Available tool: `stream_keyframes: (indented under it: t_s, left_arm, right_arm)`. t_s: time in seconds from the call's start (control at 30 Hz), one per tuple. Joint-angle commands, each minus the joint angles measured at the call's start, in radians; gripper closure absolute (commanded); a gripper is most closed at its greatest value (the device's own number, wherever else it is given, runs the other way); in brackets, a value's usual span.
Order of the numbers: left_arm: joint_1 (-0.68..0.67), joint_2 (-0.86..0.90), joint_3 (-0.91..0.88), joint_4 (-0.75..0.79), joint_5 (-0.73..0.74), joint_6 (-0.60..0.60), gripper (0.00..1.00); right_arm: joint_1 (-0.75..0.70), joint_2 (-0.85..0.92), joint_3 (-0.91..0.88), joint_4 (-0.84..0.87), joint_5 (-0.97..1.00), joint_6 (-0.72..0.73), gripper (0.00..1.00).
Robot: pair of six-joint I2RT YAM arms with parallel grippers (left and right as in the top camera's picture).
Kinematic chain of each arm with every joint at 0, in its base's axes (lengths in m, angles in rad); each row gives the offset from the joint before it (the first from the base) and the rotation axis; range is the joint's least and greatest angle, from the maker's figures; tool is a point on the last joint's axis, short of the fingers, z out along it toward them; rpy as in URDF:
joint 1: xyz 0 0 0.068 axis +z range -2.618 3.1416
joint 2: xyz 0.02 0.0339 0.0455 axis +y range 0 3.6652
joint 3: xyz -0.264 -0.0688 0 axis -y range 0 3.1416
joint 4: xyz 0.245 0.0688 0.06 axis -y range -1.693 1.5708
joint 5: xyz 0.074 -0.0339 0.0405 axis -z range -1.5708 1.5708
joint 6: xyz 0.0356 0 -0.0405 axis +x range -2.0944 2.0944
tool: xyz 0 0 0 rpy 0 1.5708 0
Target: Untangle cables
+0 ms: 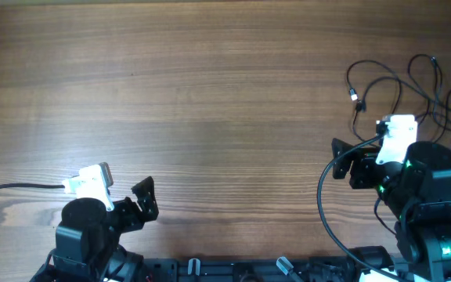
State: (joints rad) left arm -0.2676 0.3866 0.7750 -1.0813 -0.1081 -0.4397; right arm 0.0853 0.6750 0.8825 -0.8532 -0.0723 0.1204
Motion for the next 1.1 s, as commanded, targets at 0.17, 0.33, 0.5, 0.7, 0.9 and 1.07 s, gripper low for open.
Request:
stream_keyframes:
  t_s: [0.17, 0.33, 0.5, 0.7, 0.9, 1.07]
  left_arm:
    - [-0.005, -0.007, -0.010, -0.001, -0.017, -0.013, 0.00]
    - [-0.005, -0.007, -0.010, -0.001, -0.017, -0.013, 0.00]
    - [-0.005, -0.007, -0.010, -0.001, -0.017, -0.013, 0.00]
    - [-0.005, -0.007, -0.010, -0.001, -0.017, -0.013, 0.00]
    - [-0.005, -0.007, -0.010, -0.001, -0.017, -0.013, 0.00]
    - [-0.005, -0.007, -0.010, -0.001, -0.017, -0.013, 0.00]
  right_arm:
    - [-0.010, -0.176, -0.008, -0.022, 0.057, -0.021, 0.00]
    - [-0.032, -0.331, -0.027, 0.026, 0.057, -0.170, 0.00]
    - [-0.048, -0.459, -0.187, 0.269, 0.053, -0.184, 0.00]
    - [-0.047, -0.592, -0.480, 0.656, 0.013, -0.161, 0.00]
    - [-0.047, -0.671, -0.690, 0.958, 0.013, -0.163, 0.00]
    - [-0.047, -0.671, -0.842, 1.230, 0.015, -0.167, 0.00]
